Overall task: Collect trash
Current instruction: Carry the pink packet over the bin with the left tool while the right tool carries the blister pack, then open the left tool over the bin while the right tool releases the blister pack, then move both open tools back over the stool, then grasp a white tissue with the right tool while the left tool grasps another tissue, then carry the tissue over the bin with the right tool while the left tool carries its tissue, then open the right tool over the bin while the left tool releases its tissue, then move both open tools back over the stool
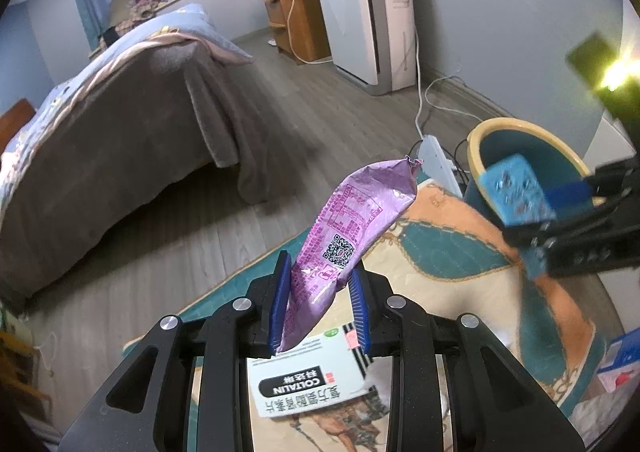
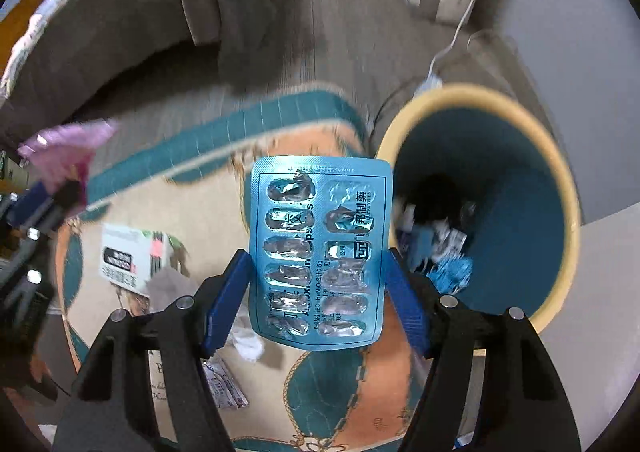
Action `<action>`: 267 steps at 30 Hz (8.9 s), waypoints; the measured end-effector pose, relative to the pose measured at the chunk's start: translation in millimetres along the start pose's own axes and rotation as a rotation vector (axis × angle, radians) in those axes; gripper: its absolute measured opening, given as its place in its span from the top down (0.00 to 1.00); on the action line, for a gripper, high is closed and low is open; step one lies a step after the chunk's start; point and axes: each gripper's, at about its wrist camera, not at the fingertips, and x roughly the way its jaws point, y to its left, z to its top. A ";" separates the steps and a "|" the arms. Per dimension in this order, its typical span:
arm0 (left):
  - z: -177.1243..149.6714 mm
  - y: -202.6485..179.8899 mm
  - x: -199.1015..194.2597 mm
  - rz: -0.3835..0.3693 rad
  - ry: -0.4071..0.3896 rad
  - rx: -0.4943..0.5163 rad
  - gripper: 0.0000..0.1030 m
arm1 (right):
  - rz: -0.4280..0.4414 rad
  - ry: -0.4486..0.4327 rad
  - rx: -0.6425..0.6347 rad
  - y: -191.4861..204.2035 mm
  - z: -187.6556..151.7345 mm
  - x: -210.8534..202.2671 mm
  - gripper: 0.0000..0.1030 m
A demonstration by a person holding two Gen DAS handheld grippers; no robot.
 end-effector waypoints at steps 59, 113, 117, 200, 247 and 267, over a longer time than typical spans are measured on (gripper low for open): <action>25.3 -110.6 -25.6 -0.072 -0.044 0.014 0.06 | 0.027 -0.163 0.228 -156.8 23.1 -26.9 0.06; -104.8 57.0 -43.9 0.091 0.133 -0.275 0.05 | 0.018 0.038 -0.404 91.2 -55.1 59.8 0.33; -102.4 48.5 -38.1 0.081 0.141 -0.255 0.05 | 0.007 0.092 -0.449 97.4 -61.8 75.1 0.41; -13.9 -90.8 -46.5 -0.154 -0.019 -0.023 0.83 | 0.057 -0.222 0.013 -87.9 -12.0 -71.2 0.74; -3.4 -92.2 -37.3 -0.099 -0.022 0.018 0.10 | 0.021 -0.195 0.034 -108.6 4.3 -46.6 0.10; -91.2 32.2 -96.6 0.004 -0.038 -0.222 0.07 | -0.047 -0.018 -0.222 40.6 -80.6 -2.7 0.06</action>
